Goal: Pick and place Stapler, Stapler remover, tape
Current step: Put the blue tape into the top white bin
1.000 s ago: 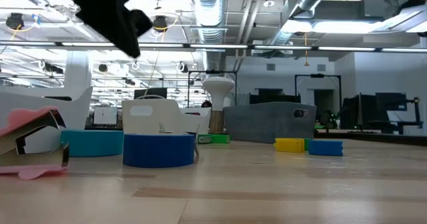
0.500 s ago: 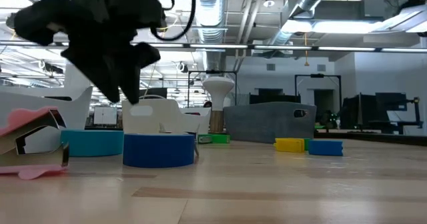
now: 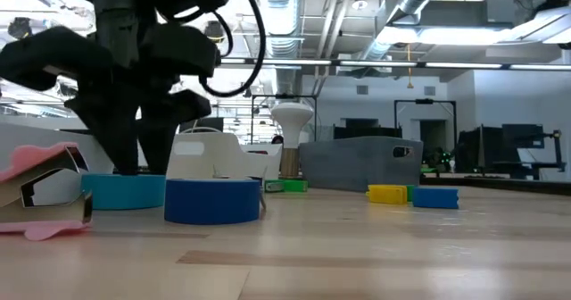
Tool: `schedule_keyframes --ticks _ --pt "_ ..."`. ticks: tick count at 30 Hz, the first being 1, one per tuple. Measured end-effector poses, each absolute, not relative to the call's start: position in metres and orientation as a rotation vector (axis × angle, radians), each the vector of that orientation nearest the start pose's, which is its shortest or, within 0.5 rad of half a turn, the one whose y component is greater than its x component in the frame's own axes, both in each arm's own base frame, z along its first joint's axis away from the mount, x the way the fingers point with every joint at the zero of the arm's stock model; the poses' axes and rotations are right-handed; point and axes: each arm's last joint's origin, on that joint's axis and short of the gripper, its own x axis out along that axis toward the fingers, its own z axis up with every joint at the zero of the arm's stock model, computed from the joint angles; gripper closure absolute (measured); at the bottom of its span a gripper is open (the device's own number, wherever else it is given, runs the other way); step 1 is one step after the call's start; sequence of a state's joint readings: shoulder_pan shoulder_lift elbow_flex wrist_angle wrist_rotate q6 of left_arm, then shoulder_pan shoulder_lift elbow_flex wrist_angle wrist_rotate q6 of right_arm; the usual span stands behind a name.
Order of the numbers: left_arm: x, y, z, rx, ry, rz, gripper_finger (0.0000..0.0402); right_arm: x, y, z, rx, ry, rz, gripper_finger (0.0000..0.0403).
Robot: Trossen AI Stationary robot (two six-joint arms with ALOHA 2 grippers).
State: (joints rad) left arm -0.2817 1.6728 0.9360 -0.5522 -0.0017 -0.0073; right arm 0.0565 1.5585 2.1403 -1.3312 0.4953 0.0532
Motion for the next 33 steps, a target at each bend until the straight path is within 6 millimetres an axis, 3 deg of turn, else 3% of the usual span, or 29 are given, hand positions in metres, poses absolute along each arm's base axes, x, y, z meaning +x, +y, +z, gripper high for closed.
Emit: schedule_keyframes --ticks 7,14,17,20,24,29,33 --pt "0.286 -0.083 0.143 0.15 1.315 -0.238 0.027 0.257 0.001 0.489 -0.16 0.716 -0.436 0.0294" --pt "0.286 -0.083 0.148 0.145 1.293 -0.238 0.0373 0.257 0.001 0.489 -0.167 0.717 -0.435 0.0294" --pt "0.285 -0.082 0.157 0.148 1.259 -0.22 0.0385 0.257 0.001 0.489 -0.167 0.717 -0.437 0.0294" --pt "0.282 -0.079 0.174 0.17 1.189 -0.177 0.0388 0.257 0.001 0.489 -0.167 0.717 -0.437 0.0294" --pt "0.279 -0.066 0.215 0.194 1.023 -0.047 0.039 0.257 0.001 0.489 -0.167 0.717 -0.437 0.0294" --pt "0.262 -0.028 0.258 0.197 0.854 0.225 0.0391 0.258 0.001 0.49 -0.163 0.705 -0.438 0.0294" --pt "0.25 0.008 0.28 0.14 0.77 0.399 0.0391 0.26 0.001 0.492 -0.153 0.671 -0.439 0.0294"
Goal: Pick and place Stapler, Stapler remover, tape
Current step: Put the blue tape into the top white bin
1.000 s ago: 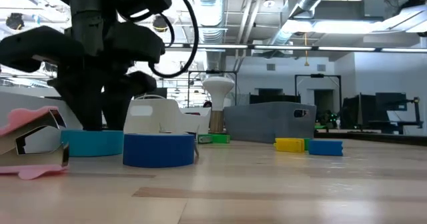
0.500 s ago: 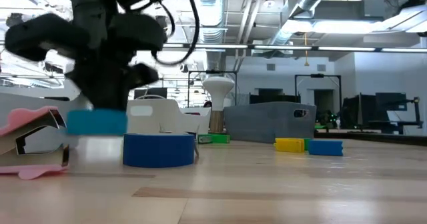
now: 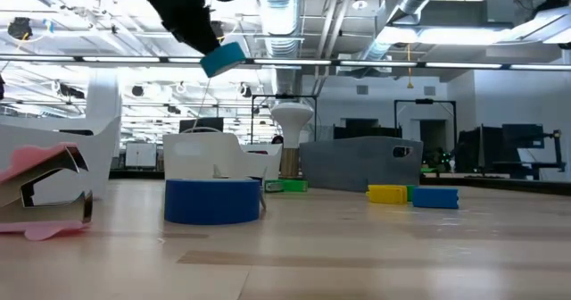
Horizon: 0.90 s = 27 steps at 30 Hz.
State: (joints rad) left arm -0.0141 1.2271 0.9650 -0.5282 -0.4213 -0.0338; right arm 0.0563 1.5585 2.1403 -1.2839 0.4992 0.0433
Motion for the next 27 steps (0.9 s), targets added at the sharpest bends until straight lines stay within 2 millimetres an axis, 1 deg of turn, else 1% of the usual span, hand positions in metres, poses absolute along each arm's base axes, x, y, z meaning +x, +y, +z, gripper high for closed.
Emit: schedule_keyframes --ticks 2,5,8,12,15,21,24,27 --pt "0.245 0.028 0.285 0.107 0.748 0.476 0.0391 0.261 0.001 0.493 -0.15 0.661 -0.439 0.0294" --pt "0.24 0.056 0.287 0.054 0.745 0.568 0.0391 0.261 0.001 0.493 -0.148 0.654 -0.441 0.0294" --pt "0.239 0.081 0.279 -0.023 0.783 0.583 0.0391 0.261 0.0 0.494 -0.147 0.649 -0.444 0.0294" --pt "0.244 0.105 0.257 -0.109 0.869 0.562 0.0391 0.261 -0.001 0.494 -0.143 0.645 -0.452 0.0294" --pt "0.251 0.116 0.24 -0.158 0.934 0.533 0.0391 0.262 -0.003 0.495 -0.14 0.638 -0.46 0.0294" --pt "0.265 0.123 0.207 -0.2 1.047 0.493 0.0391 0.262 -0.005 0.495 -0.14 0.638 -0.467 0.0294" --pt "0.27 0.125 0.195 -0.217 1.083 0.47 0.0391 0.262 -0.005 0.495 -0.14 0.639 -0.467 0.0294" --pt "0.272 0.125 0.187 -0.234 1.106 0.448 0.0391 0.262 -0.005 0.495 -0.14 0.639 -0.466 0.0294"
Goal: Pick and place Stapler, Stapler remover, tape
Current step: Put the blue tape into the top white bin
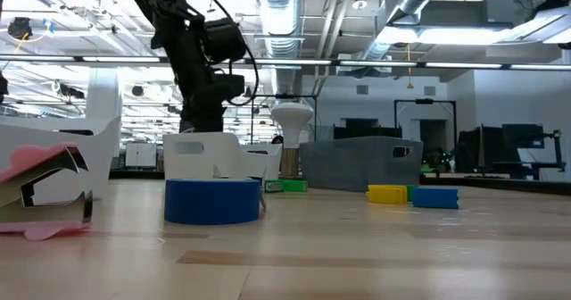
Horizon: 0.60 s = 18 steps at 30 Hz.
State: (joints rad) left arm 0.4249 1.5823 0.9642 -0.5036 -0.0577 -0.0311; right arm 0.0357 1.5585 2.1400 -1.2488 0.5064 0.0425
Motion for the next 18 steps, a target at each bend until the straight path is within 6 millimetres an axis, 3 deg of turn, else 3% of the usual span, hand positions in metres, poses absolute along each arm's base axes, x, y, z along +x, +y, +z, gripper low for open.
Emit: schedule_keyframes --ticks 18 --pt "0.278 0.128 0.168 -0.251 1.165 0.444 0.0383 0.262 -0.005 0.494 -0.165 0.647 -0.456 0.0294"
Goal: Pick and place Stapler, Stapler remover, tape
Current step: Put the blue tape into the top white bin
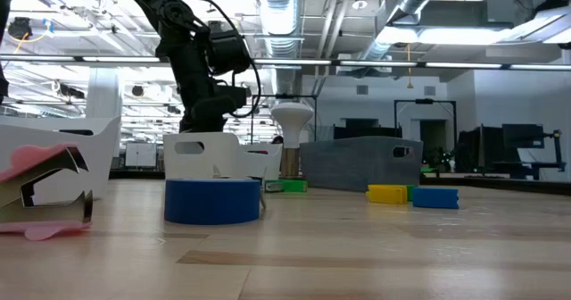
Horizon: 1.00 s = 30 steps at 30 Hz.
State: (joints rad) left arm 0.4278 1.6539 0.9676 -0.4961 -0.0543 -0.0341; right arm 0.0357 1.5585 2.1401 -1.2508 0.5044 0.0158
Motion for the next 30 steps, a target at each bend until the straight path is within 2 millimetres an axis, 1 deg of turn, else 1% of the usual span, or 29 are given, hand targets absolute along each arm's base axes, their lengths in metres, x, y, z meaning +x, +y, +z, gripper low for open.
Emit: schedule_keyframes --ticks 4,7,18,23,26,30 --pt "0.278 0.128 0.168 -0.252 1.166 0.445 0.0378 0.262 -0.005 0.494 -0.165 0.648 -0.455 0.0294" --pt "0.278 0.128 0.168 -0.251 1.165 0.445 0.0366 0.262 -0.005 0.494 -0.165 0.648 -0.455 0.0294" --pt "0.277 0.128 0.165 -0.244 1.18 0.457 0.0286 0.262 -0.004 0.494 -0.164 0.649 -0.45 0.0294" --pt "0.277 0.128 0.166 -0.242 1.177 0.456 0.0268 0.262 -0.004 0.494 -0.164 0.649 -0.45 0.0294" --pt "0.276 0.128 0.171 -0.239 1.159 0.458 0.0266 0.262 -0.004 0.494 -0.164 0.649 -0.451 0.0294" --pt "0.273 0.126 0.189 -0.224 1.086 0.463 0.0266 0.262 -0.004 0.494 -0.178 0.652 -0.446 0.0294"
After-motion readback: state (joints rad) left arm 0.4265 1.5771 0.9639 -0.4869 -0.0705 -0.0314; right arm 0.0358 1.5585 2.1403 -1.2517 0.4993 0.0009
